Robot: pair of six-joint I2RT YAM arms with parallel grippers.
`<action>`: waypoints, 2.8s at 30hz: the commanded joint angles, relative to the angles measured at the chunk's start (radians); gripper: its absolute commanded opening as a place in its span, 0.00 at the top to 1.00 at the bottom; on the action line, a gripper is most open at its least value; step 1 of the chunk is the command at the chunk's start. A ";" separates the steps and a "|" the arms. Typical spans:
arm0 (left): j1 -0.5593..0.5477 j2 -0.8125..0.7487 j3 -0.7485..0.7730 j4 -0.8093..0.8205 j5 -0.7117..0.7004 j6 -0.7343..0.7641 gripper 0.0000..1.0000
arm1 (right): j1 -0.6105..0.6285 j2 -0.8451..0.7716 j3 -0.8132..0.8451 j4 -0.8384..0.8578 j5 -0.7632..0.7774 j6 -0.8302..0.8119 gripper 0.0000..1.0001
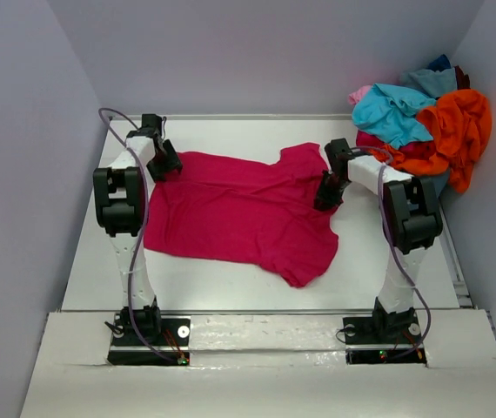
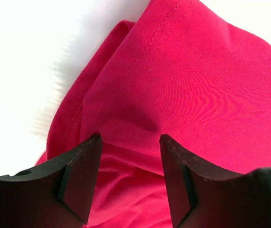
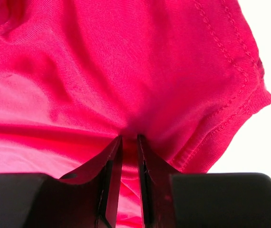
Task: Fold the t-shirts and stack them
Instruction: Flatten the tshirt out
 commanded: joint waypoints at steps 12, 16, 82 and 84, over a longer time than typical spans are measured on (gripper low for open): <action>0.008 -0.251 -0.320 0.031 -0.031 -0.050 0.36 | 0.009 -0.149 -0.224 -0.030 0.050 -0.008 0.75; 0.017 -0.311 -0.372 0.042 -0.039 -0.052 0.35 | 0.009 -0.163 -0.222 -0.038 0.050 -0.019 0.75; 0.026 -0.062 0.056 -0.024 0.027 0.026 0.34 | -0.129 0.524 0.939 -0.039 -0.061 -0.117 0.38; 0.026 -0.061 0.054 -0.026 0.030 0.031 0.34 | -0.129 0.530 0.942 -0.023 -0.067 -0.114 0.38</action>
